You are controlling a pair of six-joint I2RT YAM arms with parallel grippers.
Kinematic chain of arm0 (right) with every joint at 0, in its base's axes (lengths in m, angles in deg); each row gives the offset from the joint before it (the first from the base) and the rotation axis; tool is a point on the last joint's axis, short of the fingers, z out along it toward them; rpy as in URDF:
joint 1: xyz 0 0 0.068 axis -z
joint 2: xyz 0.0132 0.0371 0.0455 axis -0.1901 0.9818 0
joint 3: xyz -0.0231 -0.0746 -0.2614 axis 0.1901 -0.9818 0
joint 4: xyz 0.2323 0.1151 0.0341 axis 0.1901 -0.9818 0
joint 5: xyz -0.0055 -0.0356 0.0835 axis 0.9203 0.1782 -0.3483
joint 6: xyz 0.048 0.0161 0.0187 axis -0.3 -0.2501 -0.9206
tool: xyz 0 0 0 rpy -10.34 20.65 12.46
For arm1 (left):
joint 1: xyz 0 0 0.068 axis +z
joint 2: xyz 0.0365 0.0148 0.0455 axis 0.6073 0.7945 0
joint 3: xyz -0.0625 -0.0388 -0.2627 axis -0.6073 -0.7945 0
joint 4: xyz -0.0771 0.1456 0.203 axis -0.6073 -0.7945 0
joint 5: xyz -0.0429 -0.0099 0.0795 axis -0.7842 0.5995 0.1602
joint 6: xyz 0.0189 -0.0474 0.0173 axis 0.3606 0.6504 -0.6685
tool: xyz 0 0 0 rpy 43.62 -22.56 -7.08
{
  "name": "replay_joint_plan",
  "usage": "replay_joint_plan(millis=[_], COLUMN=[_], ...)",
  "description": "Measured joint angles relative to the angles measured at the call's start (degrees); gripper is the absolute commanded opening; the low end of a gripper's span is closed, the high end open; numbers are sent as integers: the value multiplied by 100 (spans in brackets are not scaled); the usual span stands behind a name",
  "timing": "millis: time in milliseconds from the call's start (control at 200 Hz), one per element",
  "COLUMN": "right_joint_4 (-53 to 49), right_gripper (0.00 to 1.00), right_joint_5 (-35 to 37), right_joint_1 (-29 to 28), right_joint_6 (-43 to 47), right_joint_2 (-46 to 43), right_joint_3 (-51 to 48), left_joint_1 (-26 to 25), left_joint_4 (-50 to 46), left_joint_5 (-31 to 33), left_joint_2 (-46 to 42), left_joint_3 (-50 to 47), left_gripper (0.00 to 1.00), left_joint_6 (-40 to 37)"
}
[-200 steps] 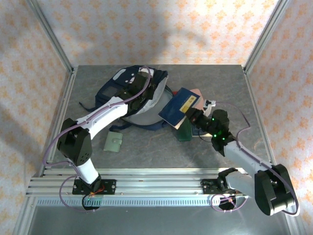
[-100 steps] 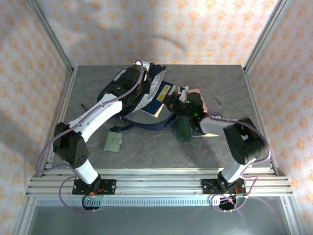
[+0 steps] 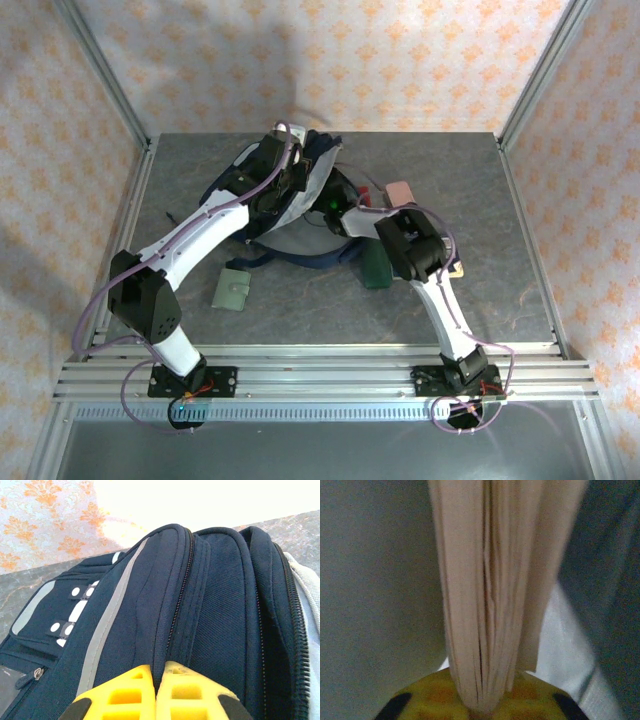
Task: Pack books, pencil case, and school supplies into a backpack
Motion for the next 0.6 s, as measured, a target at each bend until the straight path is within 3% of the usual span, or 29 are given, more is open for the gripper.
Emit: replay_joint_plan(millis=[70, 170, 315, 601], right_joint_4=[-337, -839, -1648, -2361], right_gripper=[47, 58, 59, 60], right_joint_5=[66, 149, 278, 433], right_joint_1=[-96, -131, -101, 297], right_joint_6=[-46, 136, 636, 1460], right_joint_2=[280, 293, -234, -2459], right_joint_3=[446, 573, 264, -2052], left_joint_1=[0, 28, 96, 188], left_joint_4=[7, 61, 210, 468], left_joint_5=[-15, -15, -15, 199], left_joint_2=[0, -31, -116, -138], left_joint_3=[-17, -92, -251, -601], left_gripper=[0, 0, 0, 0], left_joint_6=[13, 52, 111, 116])
